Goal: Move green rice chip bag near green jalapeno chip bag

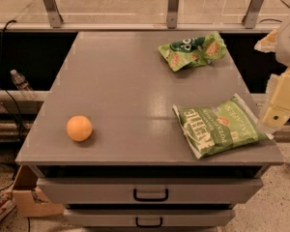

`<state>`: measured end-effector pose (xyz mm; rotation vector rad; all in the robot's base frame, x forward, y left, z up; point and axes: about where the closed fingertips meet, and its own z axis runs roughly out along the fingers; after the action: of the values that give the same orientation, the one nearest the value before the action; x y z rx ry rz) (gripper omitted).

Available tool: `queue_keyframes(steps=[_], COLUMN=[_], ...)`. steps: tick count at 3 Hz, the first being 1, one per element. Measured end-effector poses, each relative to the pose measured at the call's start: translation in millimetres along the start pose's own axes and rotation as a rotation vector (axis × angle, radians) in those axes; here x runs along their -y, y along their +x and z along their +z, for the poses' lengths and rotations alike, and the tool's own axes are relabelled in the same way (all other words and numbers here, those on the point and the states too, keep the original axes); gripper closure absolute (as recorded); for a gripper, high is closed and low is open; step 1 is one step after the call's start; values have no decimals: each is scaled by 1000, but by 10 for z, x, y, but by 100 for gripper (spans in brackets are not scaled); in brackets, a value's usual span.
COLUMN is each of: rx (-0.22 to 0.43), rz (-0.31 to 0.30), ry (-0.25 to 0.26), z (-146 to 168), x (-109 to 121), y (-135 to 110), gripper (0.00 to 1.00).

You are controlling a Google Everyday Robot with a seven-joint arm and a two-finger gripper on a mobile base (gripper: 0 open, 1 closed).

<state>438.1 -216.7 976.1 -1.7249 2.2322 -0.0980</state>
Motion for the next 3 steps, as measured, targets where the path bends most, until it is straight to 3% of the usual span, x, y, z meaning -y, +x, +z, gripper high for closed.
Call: queue_keyframes(steps=[1, 2, 3], rx=[0, -18, -27], rz=[0, -83, -226], ry=[0, 50, 108], z=[0, 67, 242], x=[0, 371, 972], y=[0, -158, -449], gripper=[0, 0, 0])
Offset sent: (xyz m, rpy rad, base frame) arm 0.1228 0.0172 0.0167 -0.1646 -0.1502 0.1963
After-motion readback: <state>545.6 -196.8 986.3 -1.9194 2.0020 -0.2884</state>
